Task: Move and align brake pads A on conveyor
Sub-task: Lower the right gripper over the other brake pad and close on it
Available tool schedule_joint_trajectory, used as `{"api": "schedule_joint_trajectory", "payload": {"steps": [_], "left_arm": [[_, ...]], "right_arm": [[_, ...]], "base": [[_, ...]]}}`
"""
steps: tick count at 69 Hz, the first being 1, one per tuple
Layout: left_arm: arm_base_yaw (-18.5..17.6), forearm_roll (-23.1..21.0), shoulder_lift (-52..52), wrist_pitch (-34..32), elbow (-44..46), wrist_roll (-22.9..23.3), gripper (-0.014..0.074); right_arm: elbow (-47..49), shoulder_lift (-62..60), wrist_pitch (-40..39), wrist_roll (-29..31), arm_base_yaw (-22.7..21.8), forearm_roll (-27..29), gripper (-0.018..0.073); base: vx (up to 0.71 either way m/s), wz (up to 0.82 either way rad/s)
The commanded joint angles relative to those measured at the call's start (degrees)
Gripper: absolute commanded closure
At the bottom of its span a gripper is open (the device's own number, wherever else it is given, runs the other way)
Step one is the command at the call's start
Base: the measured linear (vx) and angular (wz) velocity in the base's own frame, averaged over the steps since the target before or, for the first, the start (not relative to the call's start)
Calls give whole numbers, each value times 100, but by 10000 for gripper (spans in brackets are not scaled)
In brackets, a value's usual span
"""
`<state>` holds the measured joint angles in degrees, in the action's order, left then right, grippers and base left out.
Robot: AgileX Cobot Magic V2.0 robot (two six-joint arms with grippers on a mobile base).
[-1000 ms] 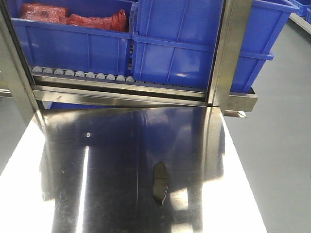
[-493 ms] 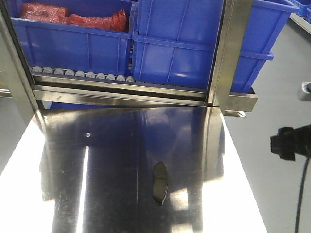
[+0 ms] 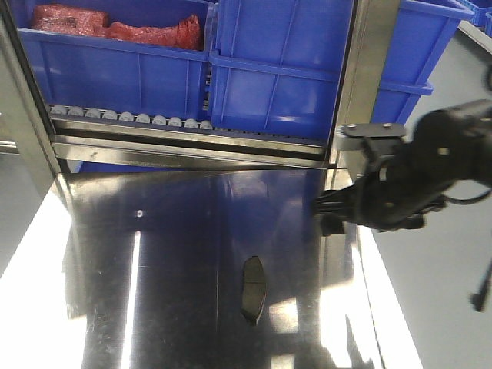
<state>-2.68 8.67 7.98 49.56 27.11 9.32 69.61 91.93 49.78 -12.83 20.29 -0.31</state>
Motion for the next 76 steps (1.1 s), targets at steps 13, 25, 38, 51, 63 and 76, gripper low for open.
{"api": "schedule_joint_trajectory", "payload": {"steps": [13, 25, 38, 51, 63, 76], "left_arm": [[-8, 23, 90, -516, 149, 9, 603], [-8, 23, 90, -516, 149, 9, 603], [-8, 23, 90, -516, 149, 9, 603], [-8, 23, 90, -516, 149, 9, 603], [-8, 23, 90, -516, 149, 9, 603], [-8, 23, 90, -516, 149, 9, 603]], "right_arm": [[1117, 848, 344, -641, 842, -96, -16], [1711, 1388, 523, -1126, 1302, -413, -16], [2108, 1808, 655, -1638, 1595, -438, -16], [2168, 2048, 726, -2034, 1726, -448, -16], [2168, 2186, 1056, -2137, 1751, -406, -16], [2168, 2274, 1080, -2137, 1751, -336, -16]], "base": [[0, 0], [0, 0], [0, 0], [0, 0], [0, 0], [0, 0]]}}
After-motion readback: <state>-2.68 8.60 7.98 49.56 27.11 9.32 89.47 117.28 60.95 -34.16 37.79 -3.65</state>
